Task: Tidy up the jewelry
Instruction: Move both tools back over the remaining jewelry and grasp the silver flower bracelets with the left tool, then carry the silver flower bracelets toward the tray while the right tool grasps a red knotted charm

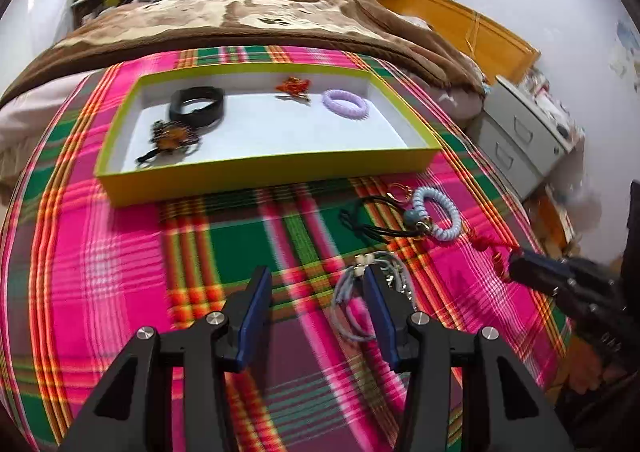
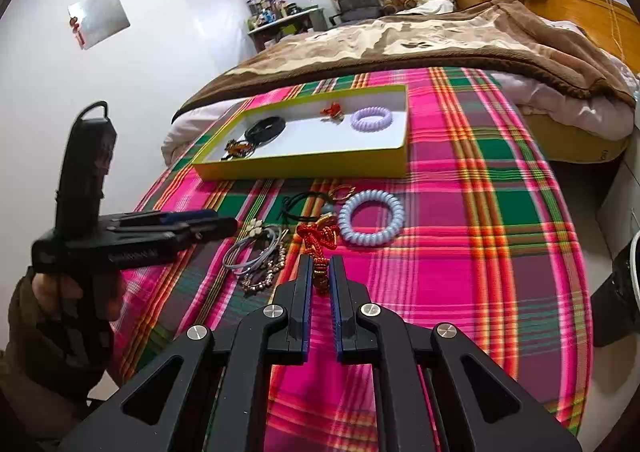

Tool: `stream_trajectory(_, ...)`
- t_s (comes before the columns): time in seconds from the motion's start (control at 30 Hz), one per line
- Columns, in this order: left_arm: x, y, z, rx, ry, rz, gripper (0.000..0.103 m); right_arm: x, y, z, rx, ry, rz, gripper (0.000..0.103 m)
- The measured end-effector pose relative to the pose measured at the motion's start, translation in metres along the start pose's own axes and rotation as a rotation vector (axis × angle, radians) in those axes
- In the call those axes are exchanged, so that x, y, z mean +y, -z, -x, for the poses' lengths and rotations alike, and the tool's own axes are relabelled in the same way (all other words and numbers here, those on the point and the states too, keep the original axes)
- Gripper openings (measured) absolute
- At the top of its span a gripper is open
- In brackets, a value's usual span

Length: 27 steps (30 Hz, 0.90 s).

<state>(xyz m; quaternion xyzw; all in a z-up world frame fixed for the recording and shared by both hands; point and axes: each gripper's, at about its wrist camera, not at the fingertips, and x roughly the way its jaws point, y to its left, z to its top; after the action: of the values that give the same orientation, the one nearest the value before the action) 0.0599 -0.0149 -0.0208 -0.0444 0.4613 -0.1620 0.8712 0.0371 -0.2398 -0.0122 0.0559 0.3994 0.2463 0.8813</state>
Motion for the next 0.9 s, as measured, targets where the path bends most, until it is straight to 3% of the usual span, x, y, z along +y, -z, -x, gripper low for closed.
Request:
stream_trajectory(0.1, -0.009, -0.002, -0.005, 0.006, 0.024, -0.027, 0.050, -0.004, -0.001, 0.004, -0.012, 0.012, -0.008, 0.008)
stream_trajectory(0.47, -0.019, -0.004, -0.020, 0.028, -0.022, -0.070, 0.048, -0.015, 0.000, 0.006, -0.021, 0.006, -0.035, 0.008)
stream_trajectory(0.7, -0.024, -0.003, -0.022, 0.030, -0.075, -0.115, 0.017, -0.016, 0.000, 0.008, -0.030, 0.010, -0.036, 0.008)
stream_trajectory(0.9, -0.023, -0.002, -0.020, 0.027, -0.078, -0.114, 0.016, -0.016, 0.001, 0.010, -0.033, 0.011, -0.035, 0.008)
